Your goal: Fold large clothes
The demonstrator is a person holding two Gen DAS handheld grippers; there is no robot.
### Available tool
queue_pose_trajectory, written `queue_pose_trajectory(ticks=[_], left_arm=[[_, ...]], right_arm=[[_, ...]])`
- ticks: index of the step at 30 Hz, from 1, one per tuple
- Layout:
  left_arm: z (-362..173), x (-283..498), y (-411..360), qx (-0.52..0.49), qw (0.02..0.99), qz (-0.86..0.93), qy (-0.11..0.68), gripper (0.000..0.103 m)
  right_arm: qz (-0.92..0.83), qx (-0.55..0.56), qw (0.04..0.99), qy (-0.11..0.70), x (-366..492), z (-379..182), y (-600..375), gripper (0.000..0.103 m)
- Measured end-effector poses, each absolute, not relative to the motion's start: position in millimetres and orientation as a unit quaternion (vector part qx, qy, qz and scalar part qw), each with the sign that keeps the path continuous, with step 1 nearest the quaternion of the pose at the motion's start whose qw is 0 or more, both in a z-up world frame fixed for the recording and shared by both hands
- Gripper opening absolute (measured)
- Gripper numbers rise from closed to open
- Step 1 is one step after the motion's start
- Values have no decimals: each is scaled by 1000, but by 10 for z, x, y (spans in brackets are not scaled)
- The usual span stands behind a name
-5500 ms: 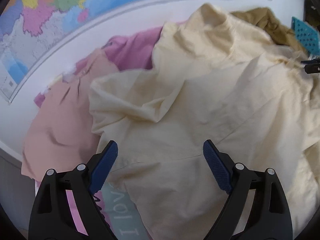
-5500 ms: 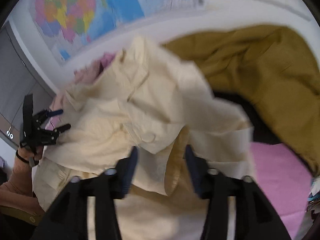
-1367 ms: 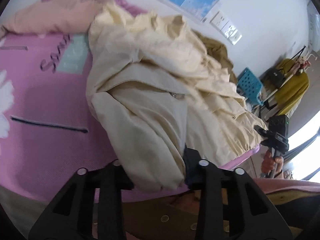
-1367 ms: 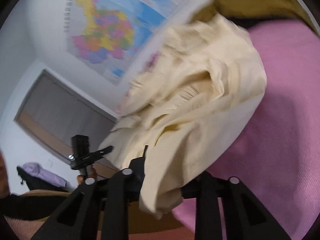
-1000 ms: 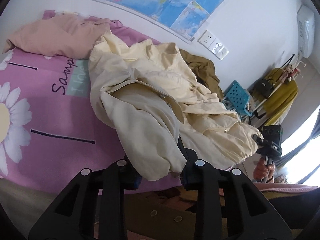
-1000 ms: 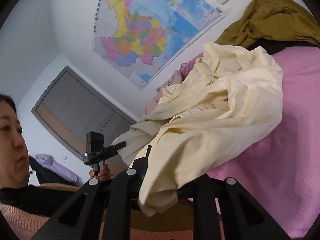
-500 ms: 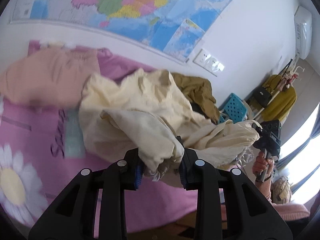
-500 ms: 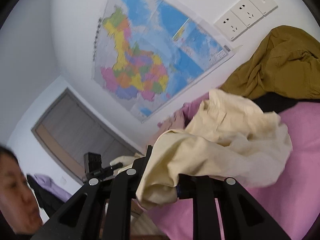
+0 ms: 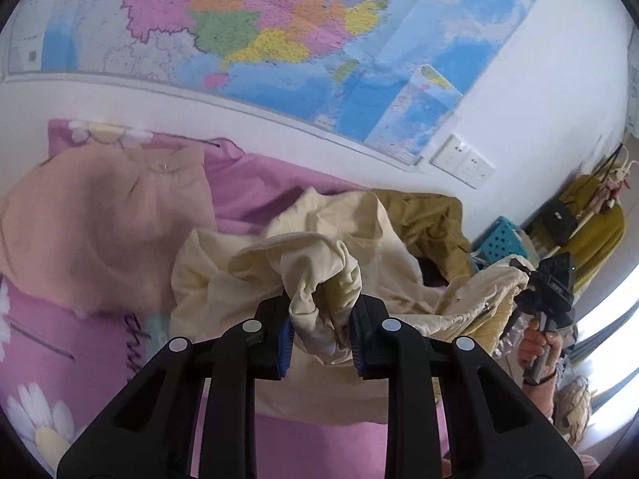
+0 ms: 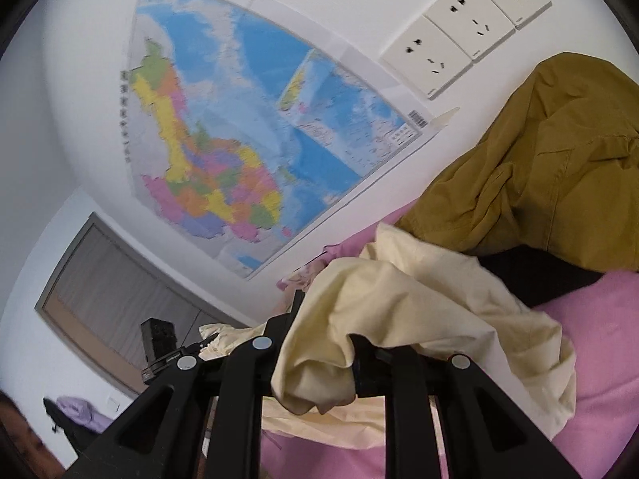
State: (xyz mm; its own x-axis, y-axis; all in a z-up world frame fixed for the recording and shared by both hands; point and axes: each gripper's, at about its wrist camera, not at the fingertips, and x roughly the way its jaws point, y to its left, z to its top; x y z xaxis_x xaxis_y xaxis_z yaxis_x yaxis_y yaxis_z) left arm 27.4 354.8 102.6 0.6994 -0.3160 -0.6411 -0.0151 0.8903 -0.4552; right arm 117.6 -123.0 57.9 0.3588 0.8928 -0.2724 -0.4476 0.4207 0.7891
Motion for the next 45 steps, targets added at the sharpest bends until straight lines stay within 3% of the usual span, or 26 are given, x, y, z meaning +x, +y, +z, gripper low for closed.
queue_pose_trajectory(ticks=[14, 20, 22, 24, 26, 31, 34, 35, 38, 40, 42, 44, 45], left_arm=[[755, 1348, 3629, -160, 888, -4, 431, 23], [571, 1514, 3630, -131, 888, 40, 439, 43], [603, 1444, 3598, -122, 897, 27, 425, 53], [659, 1323, 3579, -119, 906, 20, 405, 70], [735, 1199, 3554, -117, 916, 7, 384, 77], [813, 923, 3142, -51, 927, -73, 365, 89], [543, 1039, 2816, 0, 908, -95, 408, 91], [406, 1127, 2741, 12, 899, -91, 428, 86], [113, 1344, 2699, 9, 882, -82, 465, 54], [-9, 1463, 2777, -18, 883, -82, 463, 36], [-80, 1538, 2868, -52, 879, -84, 467, 26], [-114, 1578, 2930, -79, 877, -84, 467, 22], [-118, 1586, 2945, -80, 878, -81, 465, 21]], right_arm=[[346, 335, 760, 436, 2127, 156, -918, 18], [312, 339, 753, 470, 2364, -119, -802, 20], [307, 336, 752, 477, 2402, -174, -775, 21], [304, 337, 748, 484, 2430, -225, -775, 21], [302, 336, 748, 486, 2450, -257, -776, 22], [295, 341, 745, 492, 2492, -333, -788, 24], [297, 337, 745, 493, 2493, -320, -769, 26], [299, 339, 743, 493, 2493, -313, -771, 27], [302, 335, 744, 493, 2480, -266, -764, 29], [306, 334, 745, 490, 2452, -209, -767, 38], [318, 331, 748, 480, 2403, -104, -779, 71], [330, 304, 767, 458, 2275, 86, -777, 87], [339, 284, 780, 443, 2170, 189, -764, 88]])
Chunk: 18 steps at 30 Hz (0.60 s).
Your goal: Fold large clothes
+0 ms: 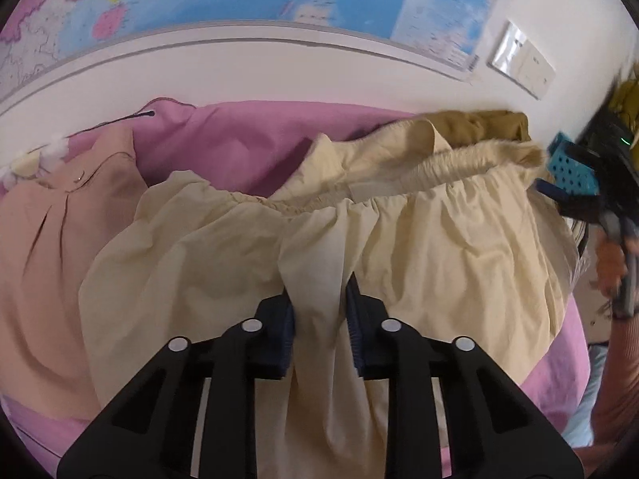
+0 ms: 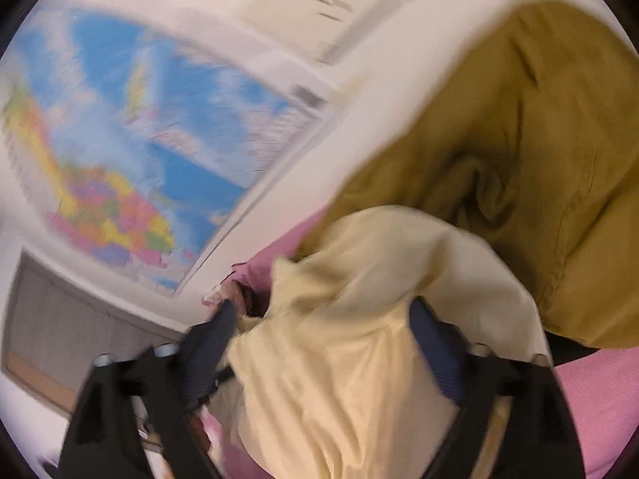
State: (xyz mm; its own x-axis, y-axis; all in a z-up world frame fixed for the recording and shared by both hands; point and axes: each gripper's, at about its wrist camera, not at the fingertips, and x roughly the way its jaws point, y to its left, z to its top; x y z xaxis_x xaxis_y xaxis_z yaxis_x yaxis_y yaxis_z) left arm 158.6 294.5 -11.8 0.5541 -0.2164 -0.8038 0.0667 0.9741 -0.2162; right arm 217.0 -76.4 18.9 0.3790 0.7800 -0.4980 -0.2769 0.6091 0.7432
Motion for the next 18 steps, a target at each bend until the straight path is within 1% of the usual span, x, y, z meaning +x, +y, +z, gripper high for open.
queue_pose_trajectory(ticks=[2, 3, 4, 7, 8, 9, 10, 11, 12, 15, 17, 18], left_arm=[[-142, 1600, 2949, -85, 878, -79, 465, 20], [-157, 1602, 2942, -84, 878, -80, 465, 20], [-170, 1604, 2930, -82, 878, -78, 465, 20], [-210, 1641, 2913, -83, 877, -74, 467, 19], [-207, 1661, 2918, -83, 877, -73, 468, 18], [-207, 1689, 2917, -83, 877, -69, 469, 17], [-201, 1716, 2920, -83, 877, -66, 469, 16], [-183, 1726, 2927, -81, 878, -62, 468, 15], [-147, 1758, 2951, -81, 881, -57, 463, 15], [-20, 1825, 3035, -89, 887, -57, 449, 15], [45, 1909, 3065, -93, 892, -55, 440, 16], [26, 1953, 3077, -96, 890, -53, 442, 18]], right_arm=[[365, 222, 804, 414, 1935, 346, -628, 89], [369, 177, 818, 405, 1818, 389, -511, 90], [364, 107, 835, 399, 1683, 390, -336, 90], [357, -27, 835, 417, 1534, 152, 237, 89], [345, -52, 836, 423, 1544, 65, 348, 77], [333, -76, 833, 436, 1599, -74, 478, 52], [330, -78, 832, 438, 1636, -133, 499, 37], [335, -68, 833, 435, 1679, -132, 500, 11], [343, -53, 833, 431, 1704, -96, 471, 4], [342, -37, 861, 374, 1677, 248, 402, 3], [333, -37, 869, 363, 1728, 314, 438, 3], [323, -45, 870, 370, 1815, 254, 491, 3]])
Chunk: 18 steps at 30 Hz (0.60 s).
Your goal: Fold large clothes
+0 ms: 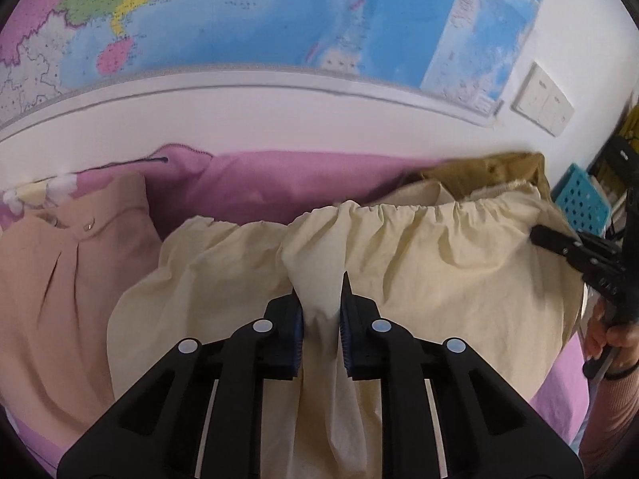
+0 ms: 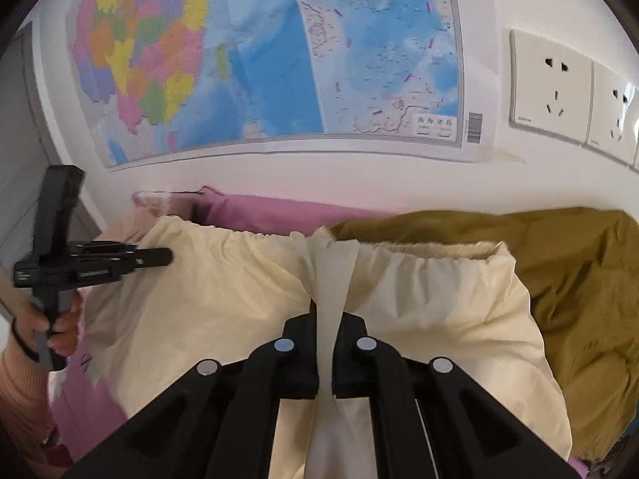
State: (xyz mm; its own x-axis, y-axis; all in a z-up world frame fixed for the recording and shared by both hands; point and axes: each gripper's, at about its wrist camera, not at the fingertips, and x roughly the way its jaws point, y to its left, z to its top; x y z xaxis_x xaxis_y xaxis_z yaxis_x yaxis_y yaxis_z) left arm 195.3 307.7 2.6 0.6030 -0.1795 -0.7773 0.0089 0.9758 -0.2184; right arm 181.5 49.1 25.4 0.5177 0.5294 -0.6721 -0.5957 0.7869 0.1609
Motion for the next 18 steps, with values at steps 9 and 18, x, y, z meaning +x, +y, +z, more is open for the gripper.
queue_pose_trajectory(ticks=[9, 18], left_arm=[[-251, 1940, 3213, -115, 884, -27, 452, 43], [-366, 1726, 3095, -34, 892, -19, 450, 54]], right_arm=[[304, -25, 850, 430, 2199, -308, 571, 4], [285, -36, 868, 405, 2362, -233, 630, 3]])
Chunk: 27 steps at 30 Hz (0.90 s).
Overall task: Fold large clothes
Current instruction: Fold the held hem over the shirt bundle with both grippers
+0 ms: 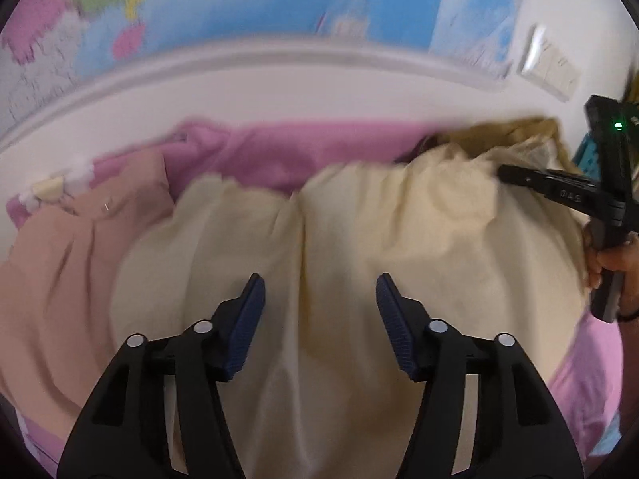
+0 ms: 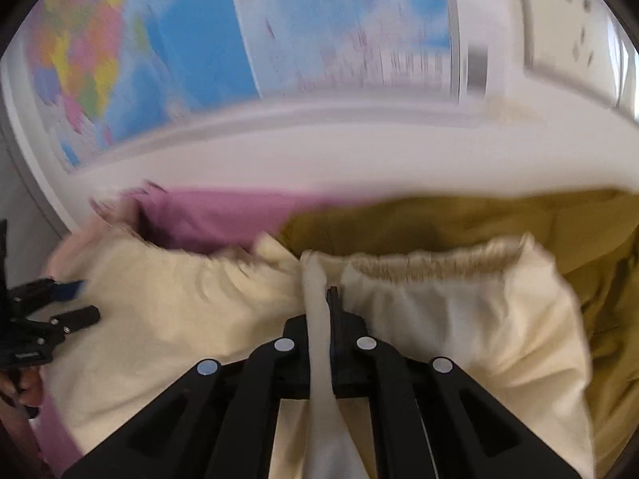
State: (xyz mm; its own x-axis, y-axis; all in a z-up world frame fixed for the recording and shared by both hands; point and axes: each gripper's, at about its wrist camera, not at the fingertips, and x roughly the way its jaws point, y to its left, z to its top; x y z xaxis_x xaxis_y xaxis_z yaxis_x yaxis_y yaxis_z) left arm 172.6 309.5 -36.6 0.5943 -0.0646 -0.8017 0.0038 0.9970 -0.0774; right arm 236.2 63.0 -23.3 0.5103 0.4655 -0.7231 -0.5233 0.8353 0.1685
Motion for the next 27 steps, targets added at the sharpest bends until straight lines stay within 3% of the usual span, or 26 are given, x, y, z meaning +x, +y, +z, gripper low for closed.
queue_pose_trajectory(ticks=[2, 4, 6, 7, 8, 9, 13, 20, 26, 27], left_arm=[[-526, 1804, 3197, -48, 888, -8, 458, 56], [-600, 1834, 3273, -65, 887, -1, 457, 57], [-589, 1798, 3229, -54, 890, 9, 453, 57], [-568, 1762, 3201, -48, 891, 15, 450, 58], [-519, 1686, 3183, -45, 895, 23, 443, 58], [-470, 1608, 3170, -48, 898, 26, 436, 60], [-201, 1005, 3226, -66, 926, 17, 372, 77], [-380, 30, 3406, -171, 906, -39, 385, 79], [-904, -3, 3395, -259, 857, -60, 442, 80], [-959, 16, 3413, -277, 852, -63, 439, 86]], right_arm=[[277, -43, 871, 404, 2350, -335, 647, 3], [287, -25, 862, 418, 2320, -293, 617, 9], [302, 1, 853, 426, 2245, -200, 528, 42], [317, 22, 853, 414, 2115, -99, 408, 49], [323, 34, 854, 407, 2011, -29, 316, 64], [326, 41, 857, 397, 1891, 46, 230, 69], [372, 89, 845, 374, 1191, 174, -289, 74], [378, 225, 772, 459, 579, -538, -767, 78], [321, 311, 760, 471, 720, -925, -841, 86], [313, 326, 766, 458, 759, -925, -854, 87]])
